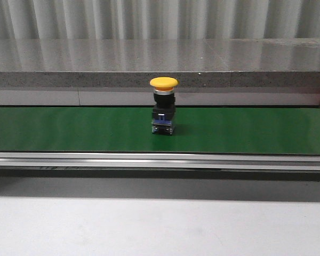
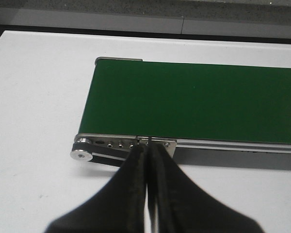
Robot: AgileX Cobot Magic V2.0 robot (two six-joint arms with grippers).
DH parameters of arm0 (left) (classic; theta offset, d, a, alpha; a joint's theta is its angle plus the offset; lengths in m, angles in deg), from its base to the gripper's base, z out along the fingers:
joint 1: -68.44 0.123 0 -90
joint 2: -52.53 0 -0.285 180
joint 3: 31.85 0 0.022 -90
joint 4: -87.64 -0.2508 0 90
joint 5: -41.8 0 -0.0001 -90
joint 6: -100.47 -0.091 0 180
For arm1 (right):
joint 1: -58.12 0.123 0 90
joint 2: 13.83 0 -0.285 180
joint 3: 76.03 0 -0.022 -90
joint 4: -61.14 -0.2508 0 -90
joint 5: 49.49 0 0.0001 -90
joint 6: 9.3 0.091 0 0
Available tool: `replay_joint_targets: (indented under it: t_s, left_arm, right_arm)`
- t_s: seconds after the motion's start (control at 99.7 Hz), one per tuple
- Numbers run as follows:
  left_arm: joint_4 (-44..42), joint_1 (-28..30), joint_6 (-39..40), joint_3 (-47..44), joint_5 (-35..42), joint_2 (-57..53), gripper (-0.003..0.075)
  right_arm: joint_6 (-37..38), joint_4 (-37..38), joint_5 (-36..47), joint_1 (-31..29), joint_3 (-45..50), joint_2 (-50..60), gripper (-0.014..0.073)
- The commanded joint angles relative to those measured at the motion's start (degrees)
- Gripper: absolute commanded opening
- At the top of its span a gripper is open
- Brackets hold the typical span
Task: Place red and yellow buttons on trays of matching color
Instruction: 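Lower the red button into the red tray and open the right gripper, then move the right gripper down onto the yellow button at the belt end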
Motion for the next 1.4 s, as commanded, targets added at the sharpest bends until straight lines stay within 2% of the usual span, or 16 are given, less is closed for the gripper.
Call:
replay_joint_targets:
  t_s: [0.0,0.05,0.09,0.421,0.662,0.822,0.963,1.073,1.243,1.394]
  left_arm:
    - [0.4,-0.4,0.0,1.6,3.9,0.3,-0.0019]
    - [0.4,-0.4,0.0,1.6,3.9,0.3,-0.0019]
    - [0.4,-0.4,0.0,1.6,3.9,0.3,-0.0019]
    - [0.4,-0.4,0.0,1.6,3.9,0.3,-0.0019]
    - [0.4,-0.4,0.0,1.6,3.9,0.3,-0.0019]
    - [0.4,-0.4,0.0,1.6,3.9,0.3,-0.0019]
    - [0.4,-0.4,0.0,1.6,3.9,0.3,-0.0019]
    - [0.4,-0.4,0.0,1.6,3.9,0.3,-0.0019]
    - [0.4,-0.4,0.0,1.6,3.9,0.3,-0.0019]
    - [0.4,-0.4,0.0,1.6,3.9,0.3,-0.0019]
  right_arm:
    - [-0.1,-1.1,2.2,-0.4,-2.0,4.2,0.0597]
    - [-0.1,-1.1,2.0,-0.4,-2.0,5.0,0.0649]
    - [-0.1,-1.1,1.9,-0.4,-2.0,5.7,0.0658]
    - [-0.2,-1.1,-4.4,-0.2,-1.4,17.5,0.0656]
    - [-1.5,-1.1,-7.3,3.5,8.3,30.2,0.0656]
    - [-5.5,-1.1,-7.9,10.6,16.1,37.7,0.0656]
    - [-11.8,-1.1,-17.7,19.7,17.0,39.0,0.0656]
    - [-13.4,-1.1,-22.4,27.2,17.0,38.4,0.0656]
    - [-13.8,-1.1,-24.2,36.0,17.0,36.6,0.0656]
    - [-14.1,-1.1,-23.0,41.0,17.0,33.3,0.0656]
